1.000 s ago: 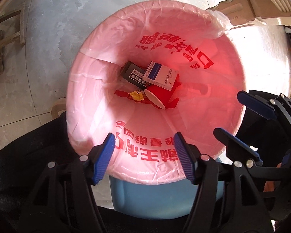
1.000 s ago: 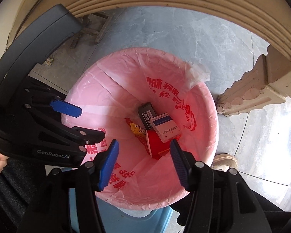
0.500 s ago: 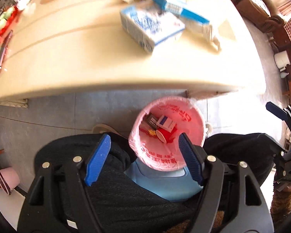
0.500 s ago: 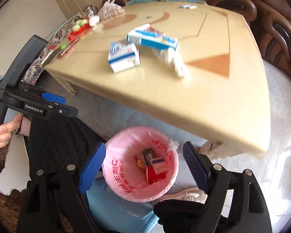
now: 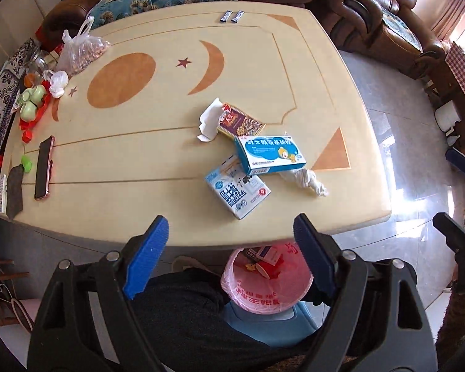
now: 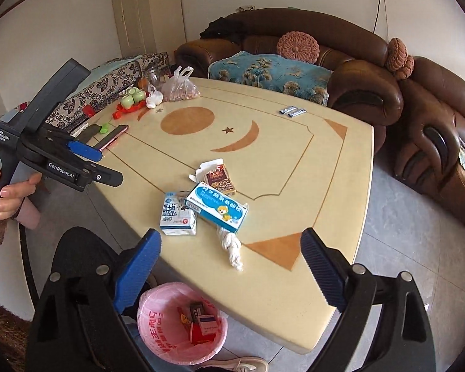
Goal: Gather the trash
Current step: 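Move both tools back over the table toward the remaining items, then grasp the white milk carton with the left tool while the right tool grasps the tissue bundle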
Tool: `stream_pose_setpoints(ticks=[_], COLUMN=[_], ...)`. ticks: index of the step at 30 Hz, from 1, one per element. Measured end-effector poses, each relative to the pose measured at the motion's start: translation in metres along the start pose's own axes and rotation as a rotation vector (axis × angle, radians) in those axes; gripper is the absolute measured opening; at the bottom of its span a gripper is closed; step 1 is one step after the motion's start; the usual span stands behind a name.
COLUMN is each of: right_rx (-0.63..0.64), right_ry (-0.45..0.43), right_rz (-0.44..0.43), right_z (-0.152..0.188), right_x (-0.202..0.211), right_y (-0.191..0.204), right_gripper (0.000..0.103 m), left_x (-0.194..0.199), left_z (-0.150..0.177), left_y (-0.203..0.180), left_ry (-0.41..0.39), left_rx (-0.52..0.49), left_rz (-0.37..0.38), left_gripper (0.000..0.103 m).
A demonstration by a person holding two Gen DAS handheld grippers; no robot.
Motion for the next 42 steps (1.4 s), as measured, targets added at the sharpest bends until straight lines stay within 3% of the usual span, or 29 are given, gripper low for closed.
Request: stream_pose_setpoints(ticks=[10,17,31,42], right_rx=[0.025,0.008,0.020,0.021], right_ry=[0.041,0.129,0.272,0.304], right_rz=[-0.044,-0.084,-0.148,-0.152], right_z=[-0.013,0.004,0.050,0.063], right_x=[-0.041,-0.089,-0.161,-0.199], right_y=[-0.010,-0.013,0.005,0.010], right_gripper=[0.089,0.089,0.089,0.089], left_x=[-0.045,-0.086,-0.135,-0.167], left_z=[-0.019,-0.019,-0.017,-0.019], left_y=[-0.016,-0.013,-0.014,-0.009], left_ry=[0.102,0.178,0.246,0.286], left_rx=[-0.024,-0.010,0.063,0.101], left_rz=[-0.010,-0.010,0.013,0.013], left_gripper=[0.081,0.081,0.081,0.081])
Point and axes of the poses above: each gripper's, at about its wrist camera, not at the fingertips, and x roughly against the way its jaws point, y to its left, z to its underside, the point moved 6 cm from there along -x, roughly the way its jaws point, and after that the axes turned 1 degree about y, right-handed, at the moved point
